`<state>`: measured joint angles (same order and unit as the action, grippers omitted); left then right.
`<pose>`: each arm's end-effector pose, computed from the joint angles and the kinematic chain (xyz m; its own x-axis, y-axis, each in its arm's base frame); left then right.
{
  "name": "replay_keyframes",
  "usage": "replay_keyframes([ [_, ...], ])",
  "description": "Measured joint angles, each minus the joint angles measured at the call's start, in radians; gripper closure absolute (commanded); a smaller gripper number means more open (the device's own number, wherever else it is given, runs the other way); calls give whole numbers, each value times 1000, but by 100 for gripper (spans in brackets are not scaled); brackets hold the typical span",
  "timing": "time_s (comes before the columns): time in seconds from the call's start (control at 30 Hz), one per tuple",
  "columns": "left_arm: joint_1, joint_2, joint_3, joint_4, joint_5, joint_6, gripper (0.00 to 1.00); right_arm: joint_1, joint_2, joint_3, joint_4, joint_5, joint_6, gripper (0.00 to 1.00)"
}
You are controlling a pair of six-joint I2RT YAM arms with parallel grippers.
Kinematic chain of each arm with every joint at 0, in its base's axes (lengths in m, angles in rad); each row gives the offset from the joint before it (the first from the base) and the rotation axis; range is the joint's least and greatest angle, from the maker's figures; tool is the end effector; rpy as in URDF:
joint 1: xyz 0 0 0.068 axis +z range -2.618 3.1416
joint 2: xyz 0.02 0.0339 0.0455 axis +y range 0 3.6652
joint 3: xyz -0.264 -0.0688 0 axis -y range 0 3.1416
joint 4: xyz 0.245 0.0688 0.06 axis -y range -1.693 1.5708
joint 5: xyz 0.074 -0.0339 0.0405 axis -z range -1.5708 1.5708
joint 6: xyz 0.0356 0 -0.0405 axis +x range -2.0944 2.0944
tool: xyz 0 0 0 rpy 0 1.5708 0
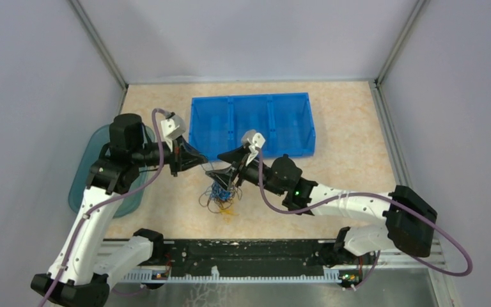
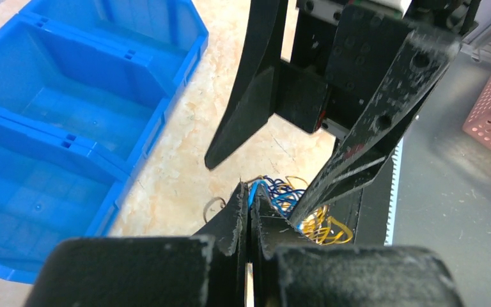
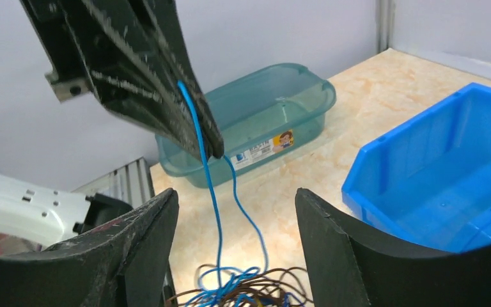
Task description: Untangle the cables
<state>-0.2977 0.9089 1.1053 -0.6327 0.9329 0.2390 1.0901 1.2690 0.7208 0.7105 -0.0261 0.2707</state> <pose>0.1566 -0.0780 0.3882 -0.1864 0.2047 -0.9609 0.9416 0.3163 -0.1153 0.1333 0.2576 0.3068 -0.1682 0.2556 -0.9520 -0.8855 0.3851 0.2598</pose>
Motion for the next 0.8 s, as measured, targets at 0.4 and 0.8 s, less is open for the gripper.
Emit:
replay_keyframes([
  [0.4, -5, 3, 98, 7, 46, -62, 99, 0, 124, 25, 1, -111, -2, 50],
  [0.8, -8, -6, 106, 27, 56, -138, 100, 0, 182, 65, 57, 10, -3, 44],
])
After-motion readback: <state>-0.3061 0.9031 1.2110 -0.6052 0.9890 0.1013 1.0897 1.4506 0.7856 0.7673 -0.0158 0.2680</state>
